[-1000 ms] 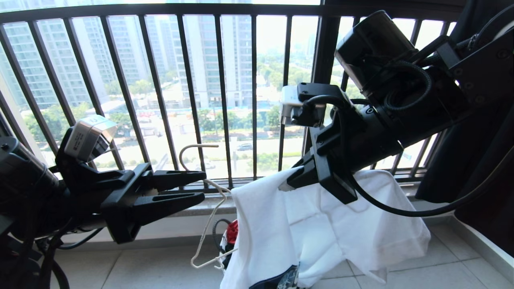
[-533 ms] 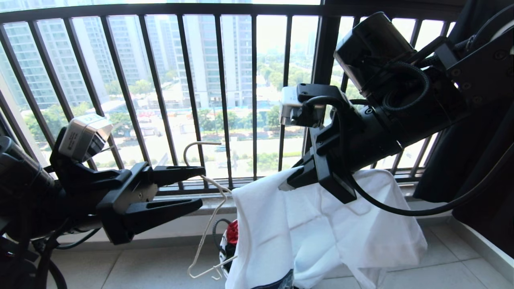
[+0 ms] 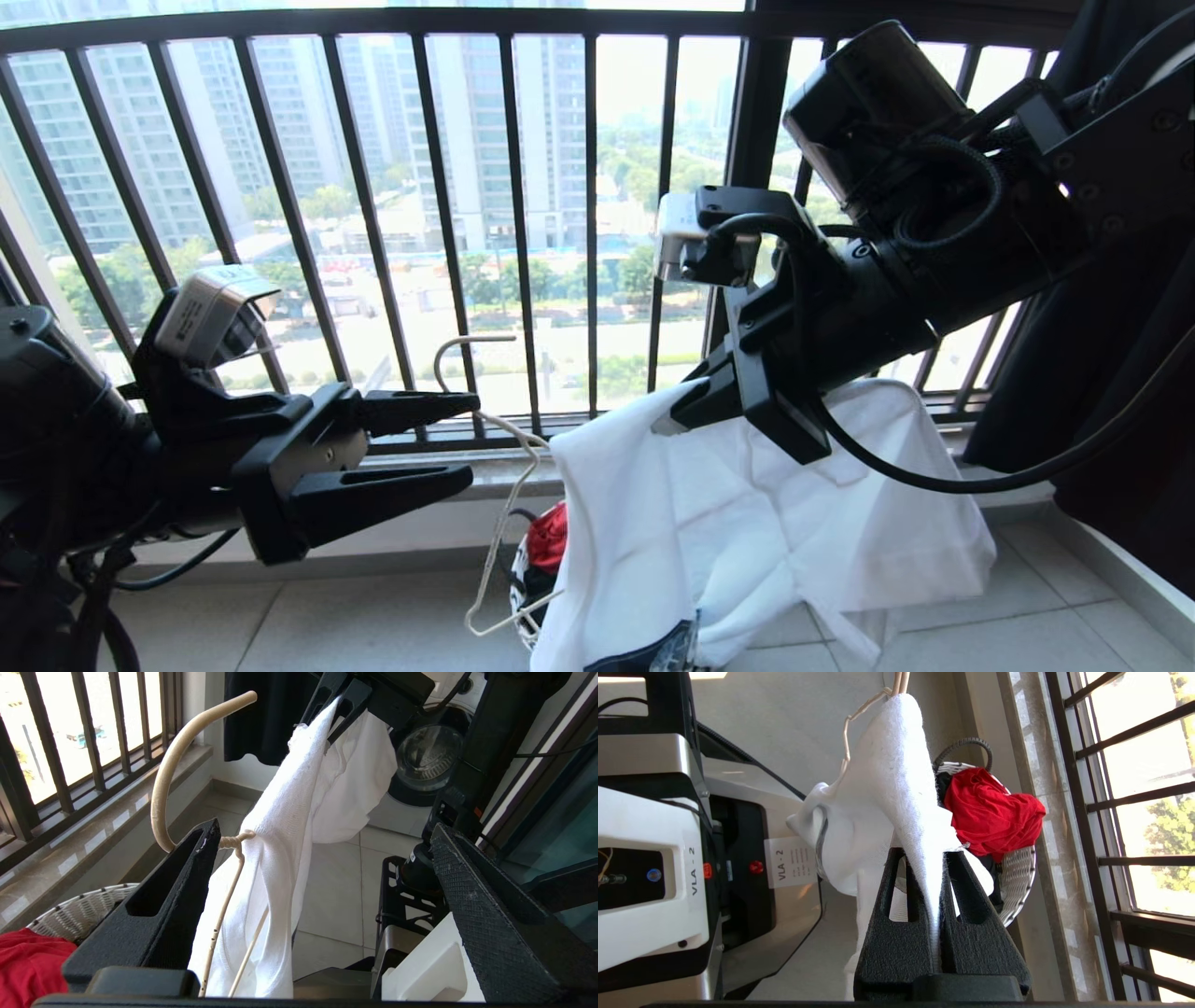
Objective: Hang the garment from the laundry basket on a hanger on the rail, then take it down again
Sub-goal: Hang the clothes on the clothes rack
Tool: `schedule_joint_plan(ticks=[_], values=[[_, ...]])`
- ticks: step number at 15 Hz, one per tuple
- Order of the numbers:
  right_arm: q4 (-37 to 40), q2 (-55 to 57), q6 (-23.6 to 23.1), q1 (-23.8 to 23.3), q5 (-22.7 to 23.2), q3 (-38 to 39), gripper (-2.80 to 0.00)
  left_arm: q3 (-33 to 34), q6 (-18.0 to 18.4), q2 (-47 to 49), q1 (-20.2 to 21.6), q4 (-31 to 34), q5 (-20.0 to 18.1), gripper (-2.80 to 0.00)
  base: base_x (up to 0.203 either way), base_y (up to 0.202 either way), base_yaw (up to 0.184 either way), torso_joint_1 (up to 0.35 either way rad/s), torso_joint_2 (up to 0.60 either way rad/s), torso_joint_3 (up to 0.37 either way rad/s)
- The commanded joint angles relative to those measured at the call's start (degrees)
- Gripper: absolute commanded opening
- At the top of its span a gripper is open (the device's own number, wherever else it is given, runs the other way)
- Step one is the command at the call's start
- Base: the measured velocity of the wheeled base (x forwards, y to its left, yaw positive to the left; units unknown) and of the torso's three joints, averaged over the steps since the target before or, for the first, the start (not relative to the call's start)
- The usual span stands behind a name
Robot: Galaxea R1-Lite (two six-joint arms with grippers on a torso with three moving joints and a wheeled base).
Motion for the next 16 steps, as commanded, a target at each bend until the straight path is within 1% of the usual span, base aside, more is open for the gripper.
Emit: schedule_joint_plan(ticks=[1,5,7,12,14,15,16], values=[[0.29,-0.03,-0.23,-0.44,0.16,-0.08,-2.8,-0.59,0.58,-0.67,0.0,0.73,-0.35,0.0,0.0,0.0,0.0,0.0,0.0,0.0],[0.2,-0.12,-0.23,-1.41,0.16,-0.08,-2.8,-0.82,1.05,-0.15,0.0,2.46,-0.44,0.0,0.0,0.0,0.0,0.0,0.0,0.0],[0.03,-0.29,-0.23,-1.41,0.16,-0.08,-2.8,-0.94,3.03,1.77,0.0,2.65,-0.44,0.0,0.0,0.0,0.0,0.0,0.0,0.0],[-0.06,-0.29,-0.23,-2.06,0.16,-0.17,-2.8,-0.42,3.73,2.61,-0.06,2.68,-0.61,0.0,0.0,0.0,0.0,0.0,0.0,0.0],[-0.09,-0.29,-0.23,-2.56,0.13,-0.23,-2.8,-0.15,5.22,3.51,-0.08,2.6,-0.58,0.0,0.0,0.0,0.0,0.0,0.0,0.0],[-0.08,-0.37,-0.23,-2.99,0.16,-0.25,-2.8,0.02,5.96,3.43,-0.08,2.6,-0.61,-2.8,0.0,0.0,0.0,0.0,0.0,0.0],[-0.06,-0.54,-0.23,-3.25,0.12,-0.25,-2.8,0.02,6.13,3.43,-0.08,2.6,-0.61,-2.8,0.0,0.0,0.0,0.0,0.0,0.0]])
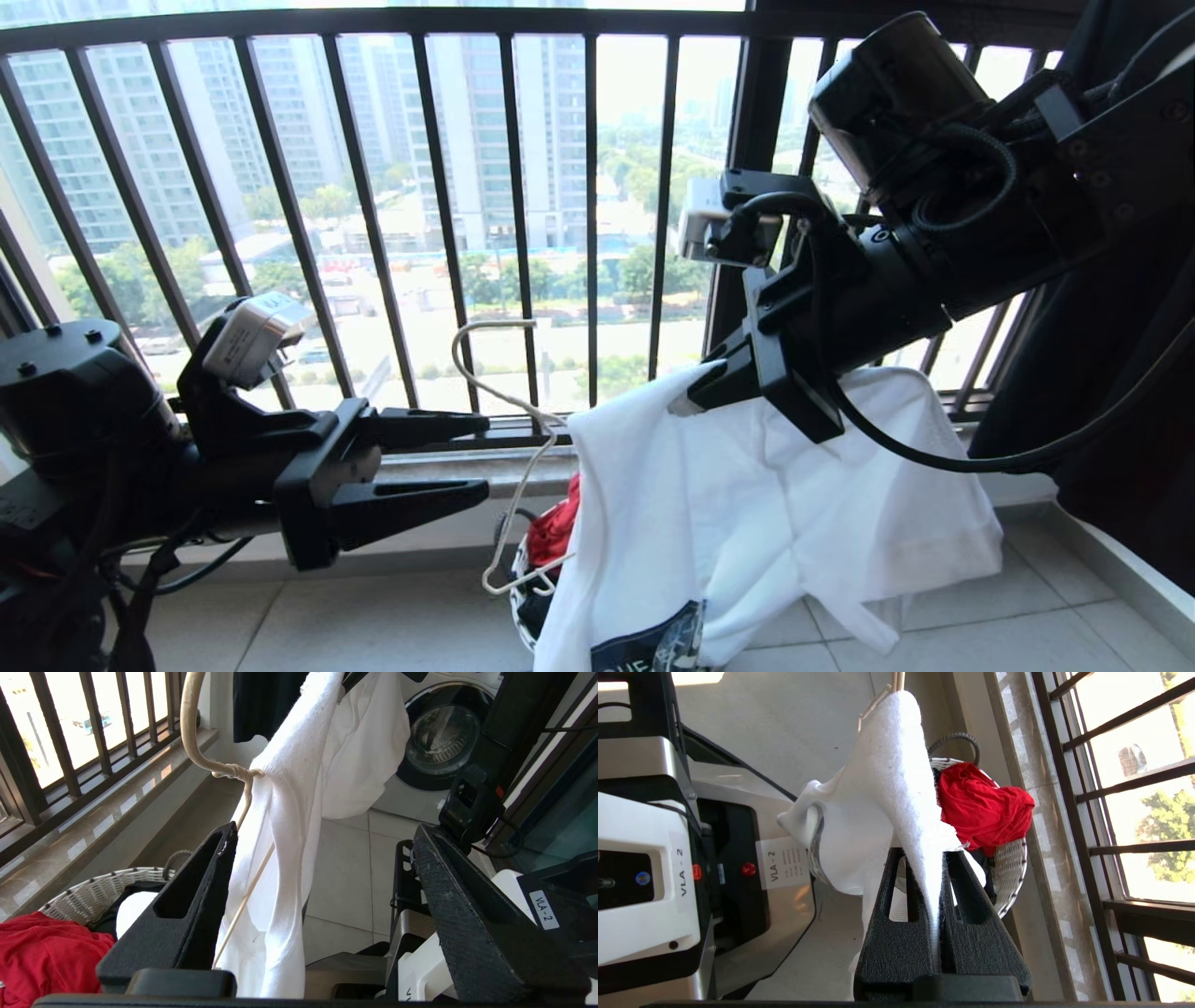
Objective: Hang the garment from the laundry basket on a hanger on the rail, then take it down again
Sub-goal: Hang the clothes on the clothes rack
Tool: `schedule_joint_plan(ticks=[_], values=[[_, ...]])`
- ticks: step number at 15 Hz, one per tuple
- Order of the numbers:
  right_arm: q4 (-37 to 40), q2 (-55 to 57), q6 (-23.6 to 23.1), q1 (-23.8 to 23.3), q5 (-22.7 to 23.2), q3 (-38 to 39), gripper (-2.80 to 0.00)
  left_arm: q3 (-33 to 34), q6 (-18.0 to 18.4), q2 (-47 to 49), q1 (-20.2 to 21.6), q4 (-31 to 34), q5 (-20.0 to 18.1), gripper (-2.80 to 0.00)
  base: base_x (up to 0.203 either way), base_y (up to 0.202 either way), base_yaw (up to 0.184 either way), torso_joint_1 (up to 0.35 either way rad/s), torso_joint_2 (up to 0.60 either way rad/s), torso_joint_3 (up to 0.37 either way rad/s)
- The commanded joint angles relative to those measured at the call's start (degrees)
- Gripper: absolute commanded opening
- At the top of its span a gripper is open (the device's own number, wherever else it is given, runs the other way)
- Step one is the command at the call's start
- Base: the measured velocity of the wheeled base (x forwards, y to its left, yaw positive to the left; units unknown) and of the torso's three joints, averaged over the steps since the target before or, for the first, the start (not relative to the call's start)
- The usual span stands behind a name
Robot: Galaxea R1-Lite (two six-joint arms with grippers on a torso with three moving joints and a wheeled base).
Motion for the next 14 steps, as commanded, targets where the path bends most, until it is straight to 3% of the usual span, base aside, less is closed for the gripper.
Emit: schedule_joint_plan(ticks=[1,10,11,14], values=[[0.32,-0.22,-0.22,-0.61,0.16,0.06,-2.8,0.04,-0.12,0.44,-0.02,-0.42,-0.27,-2.8,0.0,0.0,0.0,0.0,0.0,0.0],[0.32,-1.09,-0.22,-0.86,0.16,0.07,-2.8,-1.05,-0.03,3.94,0.32,-0.59,0.22,-2.8,0.0,0.0,0.0,0.0,0.0,0.0],[0.32,-1.09,-0.22,-0.86,0.16,0.07,-2.8,-1.06,0.66,5.03,0.55,-0.95,1.2,0.0,0.0,0.0,0.0,0.0,0.0,0.0],[0.32,-1.1,-0.22,-0.56,0.25,0.07,-2.8,-2.01,3.42,7.92,0.59,-1.1,5.33,0.0,0.0,0.0,0.0,0.0,0.0,0.0]])
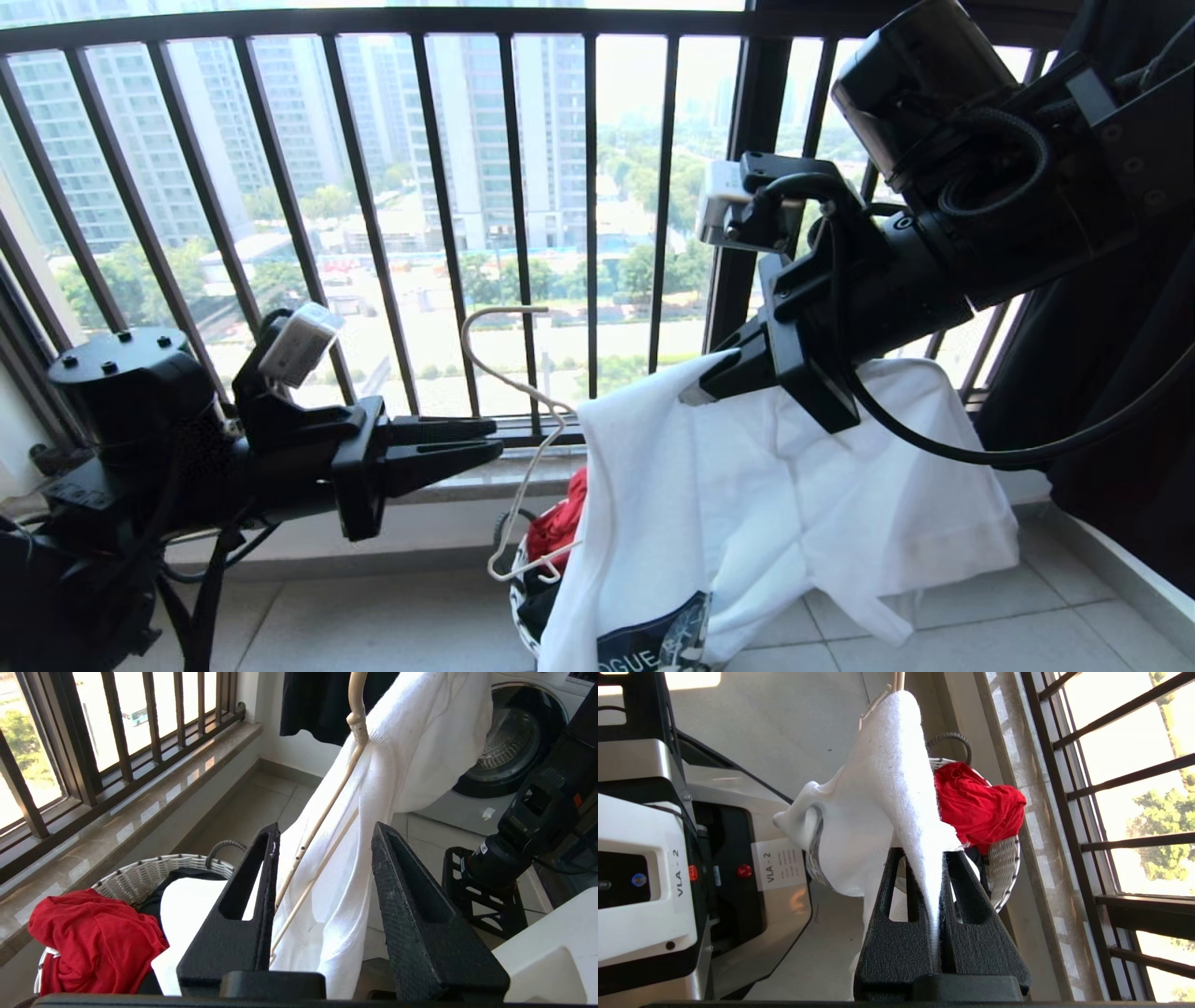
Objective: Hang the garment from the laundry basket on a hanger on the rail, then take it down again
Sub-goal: Hang the clothes on the clothes rack
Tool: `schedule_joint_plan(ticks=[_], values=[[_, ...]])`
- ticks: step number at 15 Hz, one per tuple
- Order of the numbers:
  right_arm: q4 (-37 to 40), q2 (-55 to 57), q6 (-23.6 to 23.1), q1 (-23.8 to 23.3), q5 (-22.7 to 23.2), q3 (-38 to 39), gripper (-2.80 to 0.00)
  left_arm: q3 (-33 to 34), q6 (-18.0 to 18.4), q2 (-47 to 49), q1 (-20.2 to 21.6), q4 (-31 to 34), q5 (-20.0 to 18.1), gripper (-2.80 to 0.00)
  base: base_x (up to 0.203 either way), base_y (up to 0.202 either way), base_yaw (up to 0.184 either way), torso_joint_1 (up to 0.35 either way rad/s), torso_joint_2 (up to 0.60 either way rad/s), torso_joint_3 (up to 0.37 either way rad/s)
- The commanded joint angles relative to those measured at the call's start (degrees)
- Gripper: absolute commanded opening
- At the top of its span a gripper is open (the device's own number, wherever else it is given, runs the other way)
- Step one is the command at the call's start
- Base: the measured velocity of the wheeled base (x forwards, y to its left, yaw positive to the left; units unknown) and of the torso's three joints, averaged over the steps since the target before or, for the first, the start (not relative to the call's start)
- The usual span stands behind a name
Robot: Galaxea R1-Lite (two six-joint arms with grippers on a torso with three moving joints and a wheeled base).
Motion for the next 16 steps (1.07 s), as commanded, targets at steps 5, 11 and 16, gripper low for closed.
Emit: schedule_joint_plan(ticks=[5,11,16], values=[[0.2,-0.1,-0.13,1.98,0.25,-0.02,-2.8,0.95,-0.58,2.24,0.21,-5.33,-0.6,0.0,0.0,0.0,0.0,0.0,0.0,0.0],[-0.7,-0.02,-0.04,3.96,0.25,-0.02,-2.8,5.05,-8.76,2.59,0.12,-19.27,-3.02,0.0,0.0,0.0,0.0,0.0,0.0,0.0],[-1.19,0.33,0.04,5.34,0.2,-0.02,-2.8,5.47,-10.71,1.7,-0.72,-19.29,-3.33,0.0,0.0,0.0,0.0,0.0,0.0,0.0]])
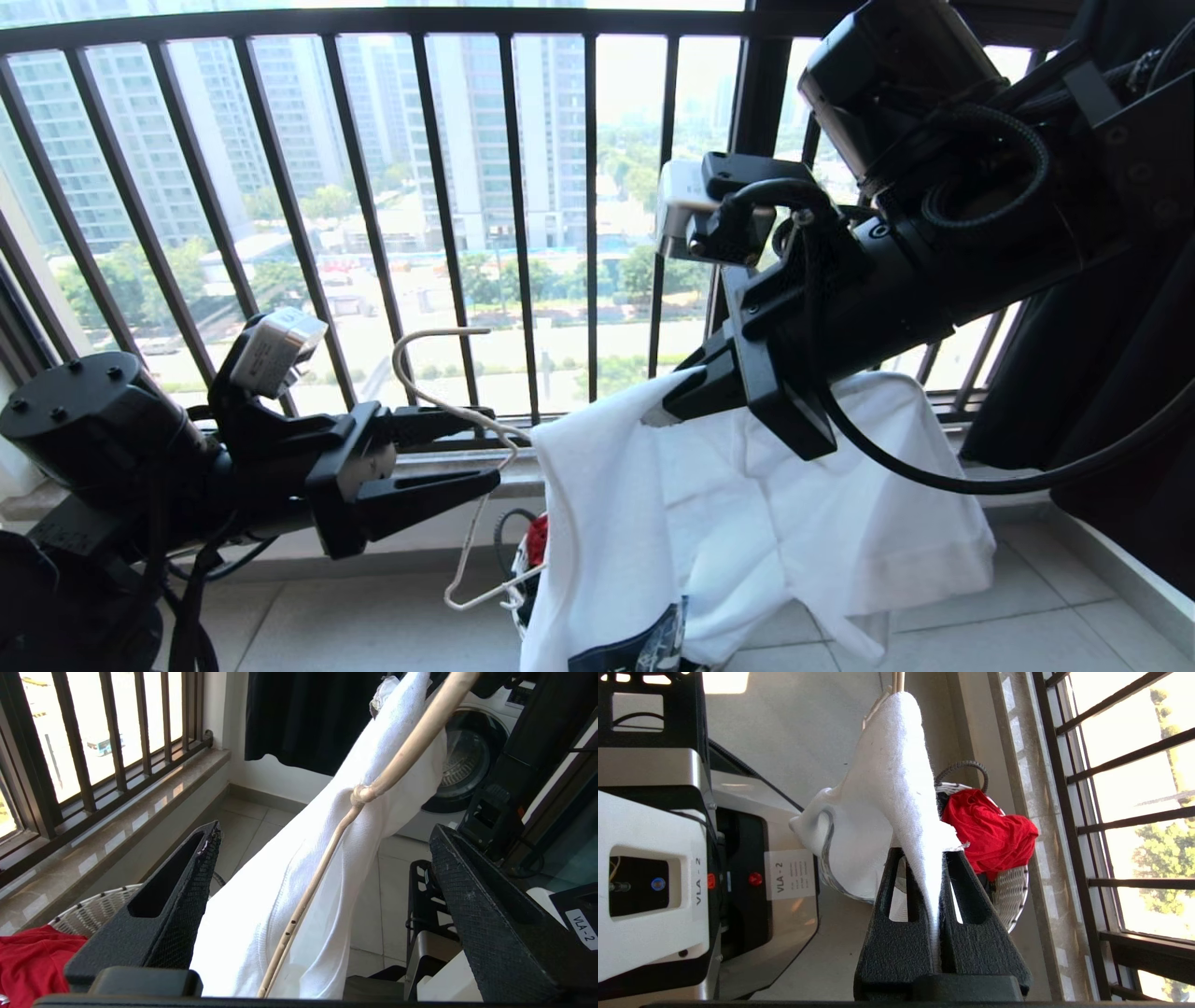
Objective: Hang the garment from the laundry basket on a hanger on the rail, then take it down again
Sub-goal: Hang the clothes on the clothes rack
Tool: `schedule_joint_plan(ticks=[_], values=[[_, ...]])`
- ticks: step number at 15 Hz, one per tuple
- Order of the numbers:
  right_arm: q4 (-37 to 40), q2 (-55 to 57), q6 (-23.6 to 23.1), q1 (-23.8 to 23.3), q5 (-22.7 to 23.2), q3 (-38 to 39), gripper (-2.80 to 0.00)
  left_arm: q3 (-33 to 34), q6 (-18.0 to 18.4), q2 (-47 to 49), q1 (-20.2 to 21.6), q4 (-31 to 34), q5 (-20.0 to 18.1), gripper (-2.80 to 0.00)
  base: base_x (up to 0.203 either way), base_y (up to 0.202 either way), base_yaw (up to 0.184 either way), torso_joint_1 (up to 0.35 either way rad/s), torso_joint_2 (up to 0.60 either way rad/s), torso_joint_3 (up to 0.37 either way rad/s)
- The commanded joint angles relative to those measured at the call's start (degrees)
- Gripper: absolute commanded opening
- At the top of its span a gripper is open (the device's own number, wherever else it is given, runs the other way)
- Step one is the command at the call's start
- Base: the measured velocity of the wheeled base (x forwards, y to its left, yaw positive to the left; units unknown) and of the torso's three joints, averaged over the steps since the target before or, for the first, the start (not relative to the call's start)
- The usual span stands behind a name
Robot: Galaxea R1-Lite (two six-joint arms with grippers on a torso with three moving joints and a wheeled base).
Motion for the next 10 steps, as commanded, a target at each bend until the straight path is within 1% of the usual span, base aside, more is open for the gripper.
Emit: schedule_joint_plan(ticks=[1,7,8,10], values=[[0.06,0.32,-0.21,0.44,0.13,0.01,-2.8,0.0,-0.28,-0.31,-0.25,-0.49,-0.32,0.0,0.0,0.0,0.0,0.0,0.0,0.0],[-0.03,0.27,-0.21,0.96,0.18,0.01,-2.8,0.15,0.07,1.62,-0.25,-0.49,-0.32,0.0,0.0,0.0,0.0,0.0,0.0,0.0],[-0.03,0.27,-0.21,0.96,0.18,0.01,-2.8,0.32,0.25,1.91,-0.33,-0.49,-0.32,-2.8,0.0,0.0,0.0,0.0,0.0,0.0],[-0.12,0.27,-0.21,0.96,0.18,0.01,-2.8,0.42,0.69,3.09,-0.36,-0.49,-0.41,-2.8,0.0,0.0,0.0,0.0,0.0,0.0]])
